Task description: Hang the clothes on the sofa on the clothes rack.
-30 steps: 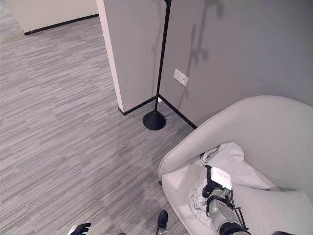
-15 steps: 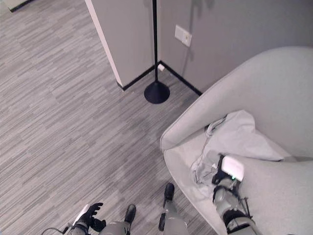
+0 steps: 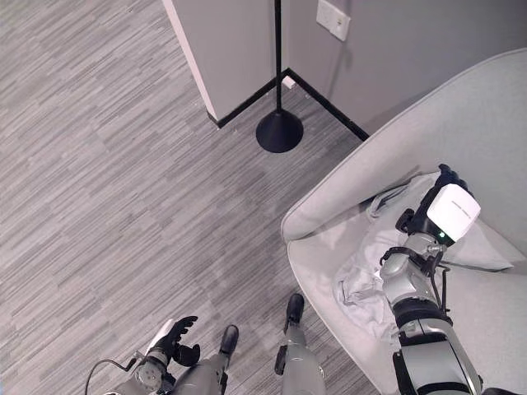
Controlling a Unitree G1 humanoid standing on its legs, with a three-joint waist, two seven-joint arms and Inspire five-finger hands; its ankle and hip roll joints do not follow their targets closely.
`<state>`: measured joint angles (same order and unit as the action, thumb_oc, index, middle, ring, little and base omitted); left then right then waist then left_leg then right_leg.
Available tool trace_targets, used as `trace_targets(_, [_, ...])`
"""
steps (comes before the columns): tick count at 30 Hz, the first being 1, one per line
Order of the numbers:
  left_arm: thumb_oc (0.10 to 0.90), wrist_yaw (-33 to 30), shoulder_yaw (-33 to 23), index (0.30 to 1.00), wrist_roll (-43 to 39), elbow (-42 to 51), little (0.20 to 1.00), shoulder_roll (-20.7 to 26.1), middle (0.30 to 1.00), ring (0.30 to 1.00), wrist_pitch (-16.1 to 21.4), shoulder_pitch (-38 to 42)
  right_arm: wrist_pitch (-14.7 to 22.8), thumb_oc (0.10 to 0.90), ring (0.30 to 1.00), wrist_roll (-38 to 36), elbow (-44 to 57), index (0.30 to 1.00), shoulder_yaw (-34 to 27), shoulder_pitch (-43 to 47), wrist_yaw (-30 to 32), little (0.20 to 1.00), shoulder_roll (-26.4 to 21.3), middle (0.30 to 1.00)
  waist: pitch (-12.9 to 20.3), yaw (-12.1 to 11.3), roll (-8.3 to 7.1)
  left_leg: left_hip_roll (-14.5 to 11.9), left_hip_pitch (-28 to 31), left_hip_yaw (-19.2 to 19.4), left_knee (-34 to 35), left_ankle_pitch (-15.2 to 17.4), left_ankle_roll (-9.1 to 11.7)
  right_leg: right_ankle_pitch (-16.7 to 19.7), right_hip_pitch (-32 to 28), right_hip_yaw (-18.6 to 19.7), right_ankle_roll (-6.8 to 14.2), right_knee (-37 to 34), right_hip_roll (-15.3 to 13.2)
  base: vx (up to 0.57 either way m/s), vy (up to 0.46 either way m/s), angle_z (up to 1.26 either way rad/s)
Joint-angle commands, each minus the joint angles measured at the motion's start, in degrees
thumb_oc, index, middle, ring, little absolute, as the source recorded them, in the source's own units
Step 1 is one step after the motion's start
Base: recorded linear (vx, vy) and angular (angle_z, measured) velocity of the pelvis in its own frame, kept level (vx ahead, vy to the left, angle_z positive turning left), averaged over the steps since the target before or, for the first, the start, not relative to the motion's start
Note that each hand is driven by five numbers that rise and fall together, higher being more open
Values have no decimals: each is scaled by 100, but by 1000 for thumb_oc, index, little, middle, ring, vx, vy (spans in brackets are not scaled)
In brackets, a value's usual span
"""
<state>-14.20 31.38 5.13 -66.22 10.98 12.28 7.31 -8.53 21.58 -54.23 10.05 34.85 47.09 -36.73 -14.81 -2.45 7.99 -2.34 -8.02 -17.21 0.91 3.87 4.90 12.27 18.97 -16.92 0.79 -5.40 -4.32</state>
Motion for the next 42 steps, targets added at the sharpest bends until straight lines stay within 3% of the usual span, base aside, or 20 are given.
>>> trace_targets(1, [800, 4, 594, 900, 80, -163, 900, -14, 900, 900, 15, 60, -17, 800, 900, -357, -204, 900, 193, 601, 316, 900, -665, 900, 181, -144, -146, -334, -464, 326, 409, -756, 388, -596, -534, 183, 695, 40, -391, -4, -3, 12])
trace_targets(6, [800, -18, 856, 900, -116, 135, 900, 141, 900, 900, 42, 78, 531, 800, 900, -1422, -1601, 900, 689, 1500, -21, 900, -873, 900, 87, -290, -5, -324, -617, 386, 409, -859, 481, -642, -496, 68, 698, 40, -402, 37, -35, 14])
trace_targets(10, [800, -13, 859, 900, -213, 211, 900, 209, 900, 900, -15, 104, 663, 800, 900, -1739, -1913, 900, 943, 1835, -176, 900, -927, 900, 34, -315, 26, -325, -711, 416, 409, -935, 526, -650, -448, 27, 692, 40, -397, 26, -38, 22])
trace_targets(16, [800, -101, 889, 900, -380, 310, 900, 251, 900, 900, -102, 168, 555, 800, 900, -2022, -2578, 900, 1086, 2137, -169, 900, -1042, 900, -40, -357, 69, -360, -901, 457, 409, -1094, 633, -706, -374, -127, 658, 40, -376, 15, -57, 9])
trace_targets(22, [800, -101, 1223, 900, -172, 693, 900, 212, 900, 900, -147, 244, 394, 800, 900, -2184, -3144, 900, 828, 1879, -21, 900, -1203, 900, -158, -318, 248, -371, -1105, 623, 409, -1255, 678, -781, -339, -327, 647, 40, -398, 18, -34, 19])
trace_targets(28, [800, -142, 1267, 900, -169, 933, 900, 263, 900, 900, -163, 285, 364, 800, 900, -2300, -3223, 900, 710, 1734, 69, 900, -1243, 900, -231, -299, 355, -339, -1206, 652, 409, -1332, 677, -769, -251, -314, 640, 40, -393, 5, -5, 5])
trace_targets(32, [800, -301, 1272, 900, -218, 1091, 900, 266, 900, 900, -175, 328, 317, 800, 900, -2299, -3098, 900, 580, 1590, 476, 900, -1341, 900, -332, -240, 483, -307, -1321, 681, 409, -1451, 681, -747, -113, -258, 627, 40, -386, -5, 4, -2])
trace_targets(37, [800, -338, 1311, 900, -213, 1206, 900, 312, 900, 900, -150, 375, 319, 800, 900, -2464, -3308, 900, 615, 1633, 73, 900, -1452, 900, -426, -222, 588, -281, -1391, 754, 409, -1505, 679, -712, -9, -212, 621, 40, -416, -9, 6, -3])
trace_targets(38, [800, -316, 1288, 900, -253, 1269, 900, 349, 900, 900, -114, 423, 496, 400, 300, -2923, -3365, 300, 591, 1688, -567, 300, -1385, 300, -470, -244, 619, -274, -1410, 775, 409, -1525, 682, -703, 29, -183, 622, 40, -436, -20, 8, -6])
trace_targets(42, [800, -223, 1297, 900, -296, 1286, 900, 351, 900, 900, -118, 501, 704, 400, 300, -3633, -3506, 300, 538, 1737, -1062, 300, -1235, 300, -496, -245, 619, -283, -1415, 810, 409, -1551, 695, -693, 58, -147, 620, 40, -432, 3, -2, -1])
